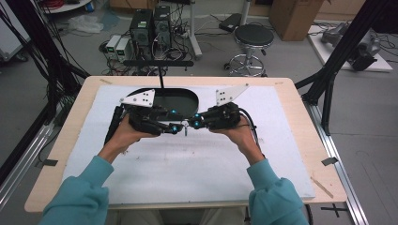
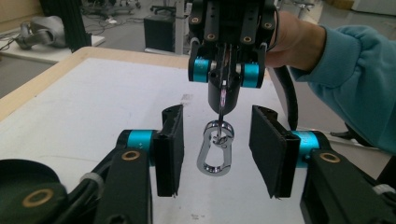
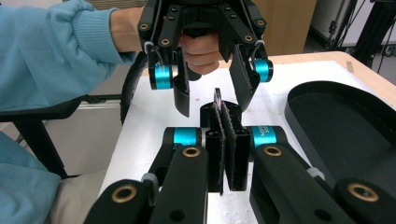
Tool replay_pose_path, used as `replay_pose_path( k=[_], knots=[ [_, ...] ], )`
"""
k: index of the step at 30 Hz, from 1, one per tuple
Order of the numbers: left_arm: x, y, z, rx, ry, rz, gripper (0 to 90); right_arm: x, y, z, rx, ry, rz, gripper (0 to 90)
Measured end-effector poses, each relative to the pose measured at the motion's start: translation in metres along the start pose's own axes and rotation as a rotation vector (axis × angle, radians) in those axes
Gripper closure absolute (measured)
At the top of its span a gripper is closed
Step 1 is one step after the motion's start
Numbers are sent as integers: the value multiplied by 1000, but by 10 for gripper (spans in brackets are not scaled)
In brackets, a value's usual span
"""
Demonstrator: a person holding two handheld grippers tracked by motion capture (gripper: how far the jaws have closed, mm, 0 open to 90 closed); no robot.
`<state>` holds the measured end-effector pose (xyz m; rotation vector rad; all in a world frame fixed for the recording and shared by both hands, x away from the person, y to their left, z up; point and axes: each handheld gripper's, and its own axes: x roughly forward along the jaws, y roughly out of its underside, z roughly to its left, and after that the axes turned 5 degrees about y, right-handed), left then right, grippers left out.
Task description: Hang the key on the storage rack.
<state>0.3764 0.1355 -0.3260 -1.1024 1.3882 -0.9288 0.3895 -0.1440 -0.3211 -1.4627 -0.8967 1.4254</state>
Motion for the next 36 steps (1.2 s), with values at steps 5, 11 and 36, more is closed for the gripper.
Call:
replay_pose_path(
  k=[5, 11, 36],
  knots=[
    [0, 0, -1, -1, 11, 5, 661, 0, 0, 0, 3, -3, -1, 890],
    [0, 0, -1, -1, 23, 14, 759, 2, 0, 0, 6, -6, -6, 889],
    [0, 0, 0, 1, 20, 13, 868, 4, -1, 0, -1, -19, -1, 889]
  ],
)
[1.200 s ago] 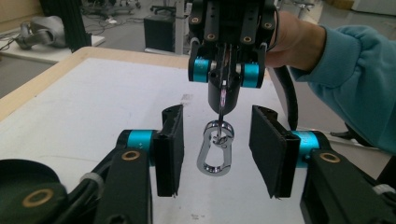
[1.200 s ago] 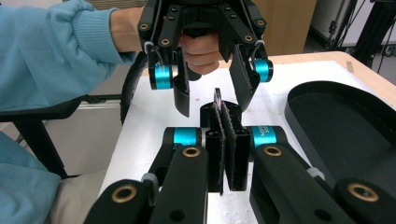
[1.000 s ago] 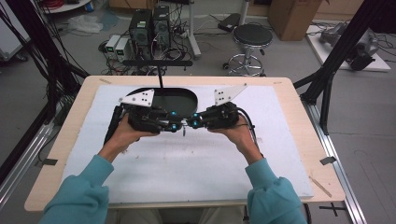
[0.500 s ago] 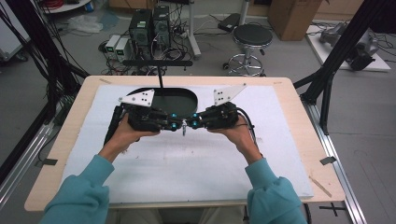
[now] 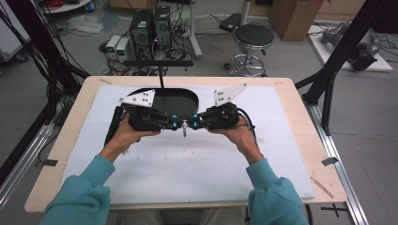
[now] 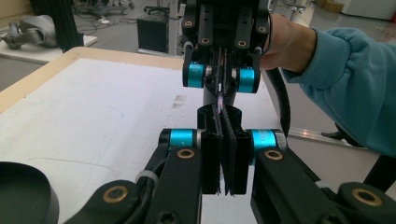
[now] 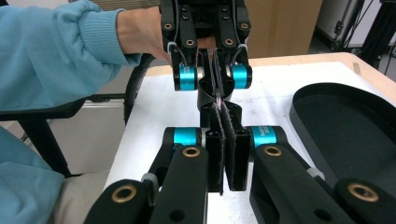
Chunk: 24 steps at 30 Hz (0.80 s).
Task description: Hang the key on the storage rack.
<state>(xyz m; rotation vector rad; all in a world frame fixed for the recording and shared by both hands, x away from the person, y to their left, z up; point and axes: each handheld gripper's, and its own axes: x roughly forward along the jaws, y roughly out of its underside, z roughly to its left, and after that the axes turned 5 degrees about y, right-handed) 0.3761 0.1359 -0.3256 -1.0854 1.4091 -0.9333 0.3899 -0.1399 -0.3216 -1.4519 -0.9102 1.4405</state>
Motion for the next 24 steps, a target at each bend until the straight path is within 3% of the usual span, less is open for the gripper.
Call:
replay_pose_path(
  k=[2, 9, 10, 13, 14, 15, 16, 18, 20, 24],
  knots=[
    [0, 0, -1, 14, -7, 6, 875, 0, 0, 0, 7, 1, 2, 889],
    [0, -1, -2, 5, -7, 14, 882, 1, 1, -1, 12, -9, 0, 868],
    [0, 0, -2, 2, -14, 21, 882, 0, 1, -1, 18, -5, -4, 798],
    [1, 1, -1, -7, -24, 30, 882, -1, 2, -2, 48, 47, -30, 440],
    [1, 1, -1, -9, -26, 28, 882, -1, 3, -2, 68, 80, -27, 309],
    [1, 0, -1, -10, -26, 24, 882, -1, 5, -3, 100, 141, -17, 89],
    [0, 0, -1, -9, -29, 24, 882, -1, 5, -3, 100, 141, -17, 89],
    [0, 0, -1, -6, -33, 29, 882, -2, 7, -2, 109, 207, -35, 6],
    [-2, 0, 0, -3, -41, 32, 882, -7, 10, -2, 117, 223, -82, 6],
    [-7, 0, 0, -2, -59, 28, 882, -17, 16, 0, 121, 278, -107, 6]
  ],
)
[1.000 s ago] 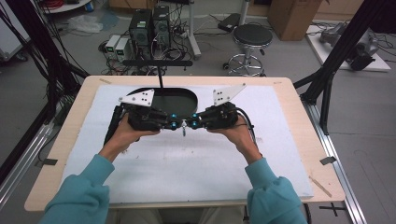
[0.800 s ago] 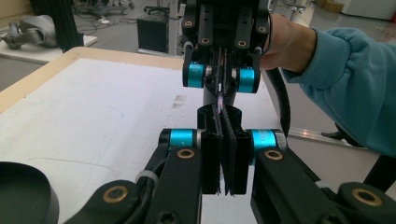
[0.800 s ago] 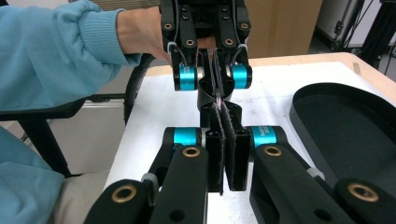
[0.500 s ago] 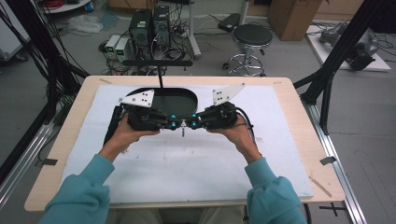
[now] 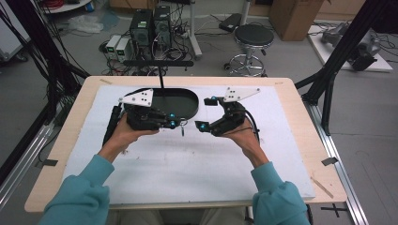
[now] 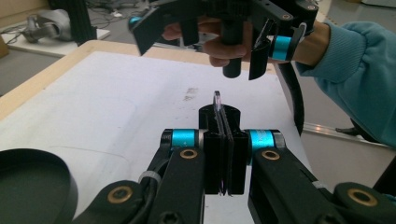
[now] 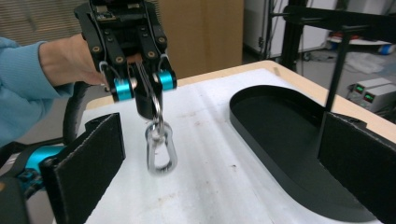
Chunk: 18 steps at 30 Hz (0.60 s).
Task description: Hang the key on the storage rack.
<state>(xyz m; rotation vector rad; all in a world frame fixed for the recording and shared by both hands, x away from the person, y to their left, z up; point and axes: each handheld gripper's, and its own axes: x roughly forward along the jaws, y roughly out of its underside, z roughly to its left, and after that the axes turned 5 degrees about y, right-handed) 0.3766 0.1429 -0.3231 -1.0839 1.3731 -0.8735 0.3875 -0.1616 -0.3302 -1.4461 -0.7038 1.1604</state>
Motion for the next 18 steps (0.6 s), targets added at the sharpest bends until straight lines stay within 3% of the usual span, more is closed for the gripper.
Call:
replay_pose_path(
  k=[6, 9, 17, 18],
  knots=[
    [-9, 0, 4, -15, -33, -1, 882, -18, 4, 4, -31, 63, -13, 6],
    [-14, -3, 7, -14, -56, 23, 882, -25, 6, 5, -36, 78, -26, 6],
    [-25, -23, 19, -4, -108, 61, 882, -55, 29, 6, -27, 170, -43, 6],
    [-26, -26, 21, -4, -119, 63, 882, -60, 34, 7, -21, 177, -64, 6]
  ],
)
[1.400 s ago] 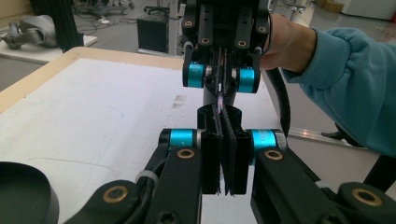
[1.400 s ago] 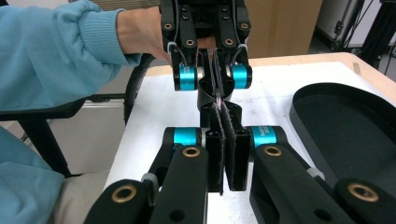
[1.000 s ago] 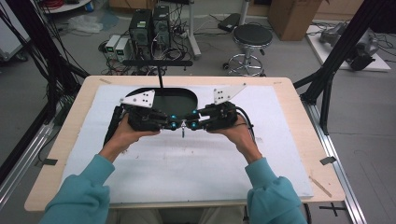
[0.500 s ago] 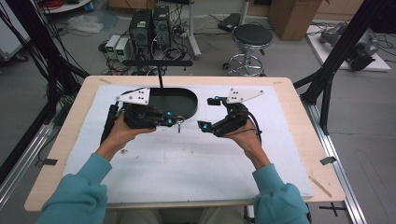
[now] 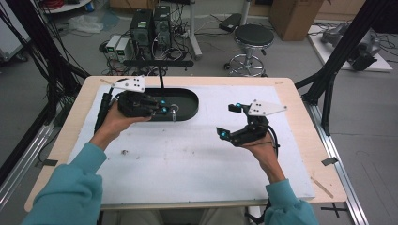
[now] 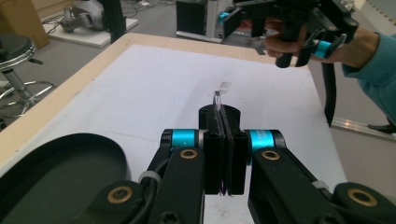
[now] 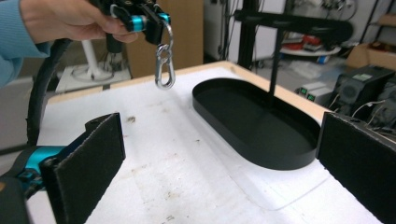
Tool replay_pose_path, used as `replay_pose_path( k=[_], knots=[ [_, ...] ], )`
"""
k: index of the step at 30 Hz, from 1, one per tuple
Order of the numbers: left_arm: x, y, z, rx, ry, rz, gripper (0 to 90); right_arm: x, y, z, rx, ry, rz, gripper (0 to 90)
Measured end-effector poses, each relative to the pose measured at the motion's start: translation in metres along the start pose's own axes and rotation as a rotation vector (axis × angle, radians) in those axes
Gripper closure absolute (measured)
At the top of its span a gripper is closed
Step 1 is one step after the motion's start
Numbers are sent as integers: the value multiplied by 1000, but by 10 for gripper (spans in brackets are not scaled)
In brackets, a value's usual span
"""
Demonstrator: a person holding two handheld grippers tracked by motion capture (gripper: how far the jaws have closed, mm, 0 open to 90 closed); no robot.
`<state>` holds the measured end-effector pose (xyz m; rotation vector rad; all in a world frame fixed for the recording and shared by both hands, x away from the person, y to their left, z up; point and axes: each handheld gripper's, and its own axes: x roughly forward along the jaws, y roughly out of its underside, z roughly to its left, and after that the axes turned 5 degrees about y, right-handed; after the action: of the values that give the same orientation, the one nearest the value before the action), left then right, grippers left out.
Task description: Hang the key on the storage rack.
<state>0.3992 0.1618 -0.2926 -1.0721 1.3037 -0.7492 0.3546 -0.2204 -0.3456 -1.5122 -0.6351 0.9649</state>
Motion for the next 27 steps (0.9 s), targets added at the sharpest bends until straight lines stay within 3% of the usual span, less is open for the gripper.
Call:
replay_pose_path(
  k=[7, 12, 15, 24, 27],
  knots=[
    [-10, -14, 18, -1, -60, 32, 882, -25, 19, 1, 13, 100, -22, 6],
    [-15, -23, 31, -8, -103, 53, 882, -40, 34, 1, 33, 140, -48, 6],
    [-14, -26, 37, -13, -125, 68, 882, -48, 42, 1, 23, 179, -55, 6],
    [-9, -37, 51, -21, -165, 115, 882, -68, 72, 0, 49, 271, -49, 6],
    [-5, -40, 56, -22, -179, 134, 882, -72, 82, -1, 59, 293, -69, 6]
  ],
)
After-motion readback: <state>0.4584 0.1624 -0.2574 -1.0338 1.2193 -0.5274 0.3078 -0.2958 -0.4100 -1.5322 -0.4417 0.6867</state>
